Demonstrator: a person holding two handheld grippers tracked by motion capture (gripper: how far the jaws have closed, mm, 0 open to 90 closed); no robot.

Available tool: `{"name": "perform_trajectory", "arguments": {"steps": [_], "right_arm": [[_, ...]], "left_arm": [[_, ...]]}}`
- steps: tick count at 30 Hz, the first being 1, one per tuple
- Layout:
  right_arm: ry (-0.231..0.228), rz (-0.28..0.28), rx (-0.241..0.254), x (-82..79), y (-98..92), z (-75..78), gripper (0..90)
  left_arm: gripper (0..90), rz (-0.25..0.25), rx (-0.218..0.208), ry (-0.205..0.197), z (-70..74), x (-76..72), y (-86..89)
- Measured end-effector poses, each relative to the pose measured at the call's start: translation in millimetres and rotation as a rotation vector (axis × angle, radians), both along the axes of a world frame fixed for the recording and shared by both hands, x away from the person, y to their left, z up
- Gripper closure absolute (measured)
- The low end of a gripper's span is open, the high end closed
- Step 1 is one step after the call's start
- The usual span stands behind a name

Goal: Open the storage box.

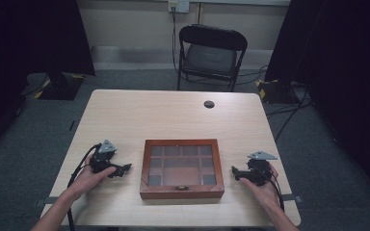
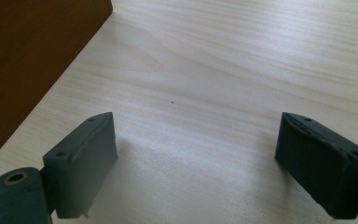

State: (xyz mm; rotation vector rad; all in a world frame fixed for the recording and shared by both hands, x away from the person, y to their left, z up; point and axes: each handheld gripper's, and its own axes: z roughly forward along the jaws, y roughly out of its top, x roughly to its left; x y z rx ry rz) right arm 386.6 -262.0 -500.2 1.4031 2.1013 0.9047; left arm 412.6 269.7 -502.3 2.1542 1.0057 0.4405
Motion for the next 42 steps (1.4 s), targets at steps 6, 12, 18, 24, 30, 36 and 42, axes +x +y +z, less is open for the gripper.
{"name": "perform_trajectory", "arguments": {"steps": [6, 12, 18, 24, 30, 36, 42], "right_arm": [[0.008, 0.008, 0.003, 1.0, -0.4, 0.9, 12.8], [0.072, 0.014, 0.054, 7.3, 0.0, 9.6, 21.2], [0.116, 0.044, 0.132, 9.3, 6.3, 22.7, 23.7], [0.072, 0.093, 0.158, 6.8, 10.5, 41.7, 26.4], [0.075, 0.138, 0.217, 6.5, 8.4, 55.7, 30.7], [0.065, 0.202, 0.230, 5.1, 13.6, 70.3, 34.3], [0.040, 0.270, 0.267, -0.2, 23.1, 89.8, 39.7]], "left_arm": [[4.5, -0.003, 0.002, -0.001, -0.1, 0.6, 0.2], [4.0, -0.005, 0.009, 0.000, 0.1, 1.1, 0.3], [3.3, 0.001, 0.001, 0.005, -0.3, 1.4, -0.3], [3.3, 0.000, 0.003, 0.004, -0.2, 1.5, -0.2], [3.0, 0.003, -0.001, 0.008, -0.4, 1.5, -0.5], [2.5, 0.000, 0.003, 0.008, -0.3, 2.0, -0.3], [2.5, 0.000, 0.002, 0.008, -0.4, 1.9, -0.3]]}}
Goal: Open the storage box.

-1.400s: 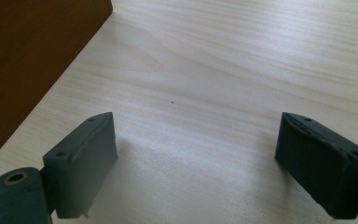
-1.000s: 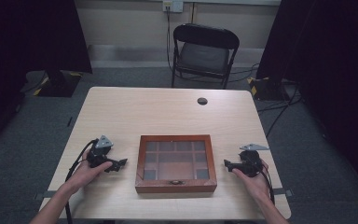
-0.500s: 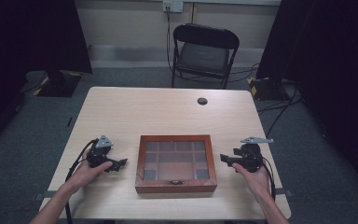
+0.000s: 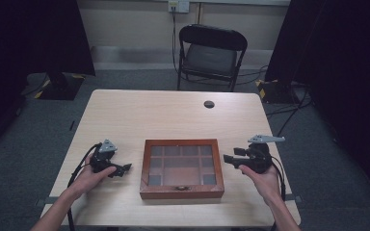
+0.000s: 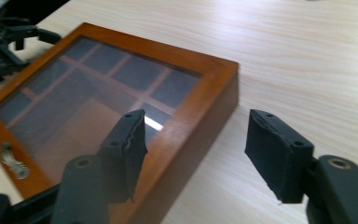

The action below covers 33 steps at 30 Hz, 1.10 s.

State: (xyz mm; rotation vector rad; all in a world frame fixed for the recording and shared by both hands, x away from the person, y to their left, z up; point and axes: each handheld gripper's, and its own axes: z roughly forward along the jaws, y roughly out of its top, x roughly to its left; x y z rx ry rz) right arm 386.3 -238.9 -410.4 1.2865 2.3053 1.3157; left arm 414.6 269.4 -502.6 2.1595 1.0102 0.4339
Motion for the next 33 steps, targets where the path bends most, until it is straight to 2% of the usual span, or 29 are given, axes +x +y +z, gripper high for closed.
{"name": "perform_trajectory", "arguments": {"steps": [9, 16, 18, 22, 28, 33], "right_arm": [[-0.020, 0.088, 0.021, -7.6, 20.0, 17.6, 43.0], [-0.023, 0.165, 0.044, -9.3, 38.0, 27.8, 49.0], [-0.026, 0.184, 0.030, -8.6, 46.3, 30.5, 52.2], [-0.034, 0.223, 0.033, -7.3, 59.6, 35.7, 54.4], [-0.028, 0.296, 0.034, -8.5, 81.1, 36.4, 58.2], [-0.014, 0.345, 0.033, -12.6, 96.1, 28.6, 60.5]], "left_arm": [[2.5, 0.000, -0.001, -0.001, -0.1, 0.0, 0.0], [2.5, 0.001, -0.001, -0.001, -0.1, 0.0, -0.1], [2.5, 0.000, -0.001, -0.001, -0.1, 0.0, 0.0], [2.5, 0.000, 0.000, 0.000, 0.0, 0.0, 0.0], [2.4, 0.000, -0.001, -0.001, -0.1, 0.2, 0.0], [2.4, 0.000, -0.001, -0.001, -0.2, 0.2, -0.1]]}}
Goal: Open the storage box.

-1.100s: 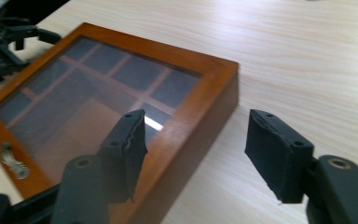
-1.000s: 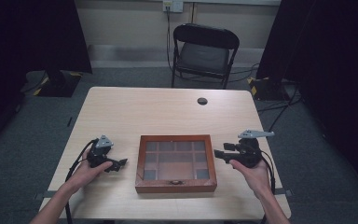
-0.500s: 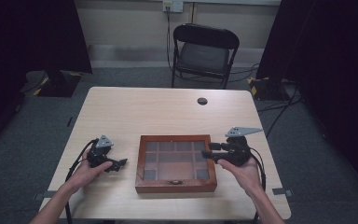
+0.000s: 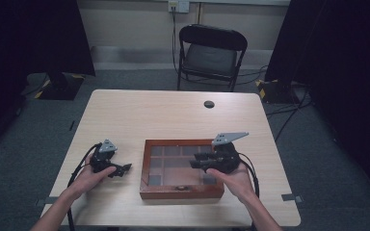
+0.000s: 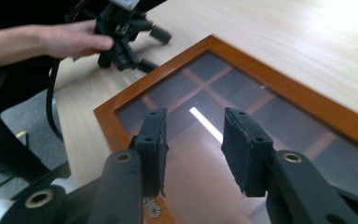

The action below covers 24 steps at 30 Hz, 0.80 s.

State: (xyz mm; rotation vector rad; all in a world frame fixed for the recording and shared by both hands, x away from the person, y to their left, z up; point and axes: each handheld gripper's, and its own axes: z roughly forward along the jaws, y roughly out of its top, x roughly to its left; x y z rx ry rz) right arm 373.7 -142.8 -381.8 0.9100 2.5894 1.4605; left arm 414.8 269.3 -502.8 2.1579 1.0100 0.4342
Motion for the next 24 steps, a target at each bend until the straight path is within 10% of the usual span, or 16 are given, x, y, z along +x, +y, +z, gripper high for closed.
{"name": "perform_trajectory", "arguments": {"steps": [24], "right_arm": [[0.059, 0.200, -0.136, -25.0, 36.6, -47.2, 77.9]], "left_arm": [[2.4, 0.000, 0.001, 0.000, 0.0, 0.0, 0.0]]}}
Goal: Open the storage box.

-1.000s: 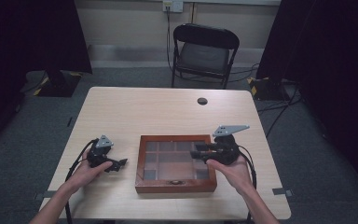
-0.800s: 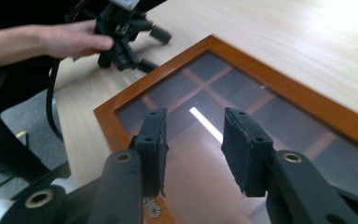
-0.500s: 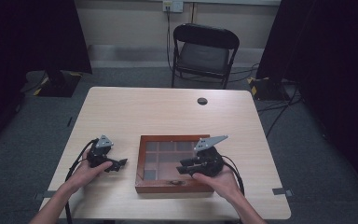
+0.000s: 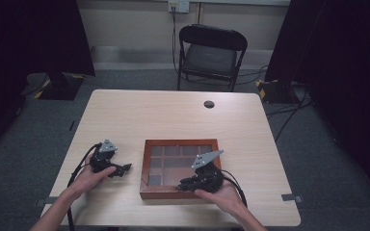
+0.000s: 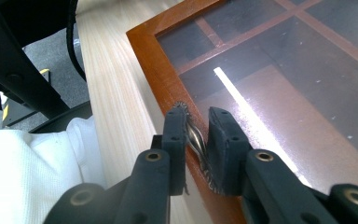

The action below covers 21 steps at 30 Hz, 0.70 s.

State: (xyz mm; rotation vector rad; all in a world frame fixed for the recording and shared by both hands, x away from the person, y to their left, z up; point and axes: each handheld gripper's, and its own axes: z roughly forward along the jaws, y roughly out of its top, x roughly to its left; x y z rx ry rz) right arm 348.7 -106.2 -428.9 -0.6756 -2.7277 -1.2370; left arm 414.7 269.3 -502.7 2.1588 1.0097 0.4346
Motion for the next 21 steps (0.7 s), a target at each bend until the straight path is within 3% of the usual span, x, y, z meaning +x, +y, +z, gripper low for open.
{"name": "perform_trajectory", "arguments": {"steps": [21], "right_arm": [[-0.044, 0.028, 0.010, -2.4, 0.1, -7.0, 80.2]], "left_arm": [[2.4, -0.001, 0.001, 0.002, 0.2, -0.1, 0.1]]}}
